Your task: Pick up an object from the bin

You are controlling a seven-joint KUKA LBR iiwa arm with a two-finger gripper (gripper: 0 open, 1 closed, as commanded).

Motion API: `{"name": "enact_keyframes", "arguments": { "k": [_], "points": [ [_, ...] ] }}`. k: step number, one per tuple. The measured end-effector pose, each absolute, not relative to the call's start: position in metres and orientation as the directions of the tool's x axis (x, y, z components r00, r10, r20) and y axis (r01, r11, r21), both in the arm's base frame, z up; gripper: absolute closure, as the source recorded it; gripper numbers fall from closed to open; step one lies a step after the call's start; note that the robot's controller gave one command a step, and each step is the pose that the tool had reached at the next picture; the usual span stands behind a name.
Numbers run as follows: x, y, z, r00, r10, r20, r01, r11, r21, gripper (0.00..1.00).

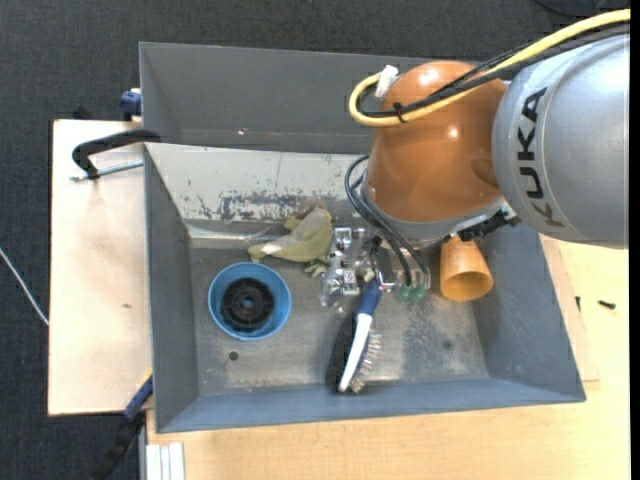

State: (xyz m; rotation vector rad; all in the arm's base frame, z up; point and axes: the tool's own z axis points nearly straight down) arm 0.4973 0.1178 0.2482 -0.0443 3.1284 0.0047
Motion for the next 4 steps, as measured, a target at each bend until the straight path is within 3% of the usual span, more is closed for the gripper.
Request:
{"name": "enact_keyframes", "arguments": {
  "k": [1, 2, 3, 4],
  "points": [
    [0.496, 0.118, 0.244, -1.000, -0.029, -0.005, -0.029, 1.000, 0.001, 0.00],
    [0.525, 0.182, 0.112, -0.880, -0.474, 0.001, -0.474, 0.880, 0.002, 0.00],
    [0.526, 0.182, 0.114, -0.882, -0.472, -0.002, -0.472, 0.882, 0.001, 1.00],
    [0.529, 0.183, 0.237, -0.900, -0.436, -0.016, -0.437, 0.900, -0.001, 1.00]
  ]
}}
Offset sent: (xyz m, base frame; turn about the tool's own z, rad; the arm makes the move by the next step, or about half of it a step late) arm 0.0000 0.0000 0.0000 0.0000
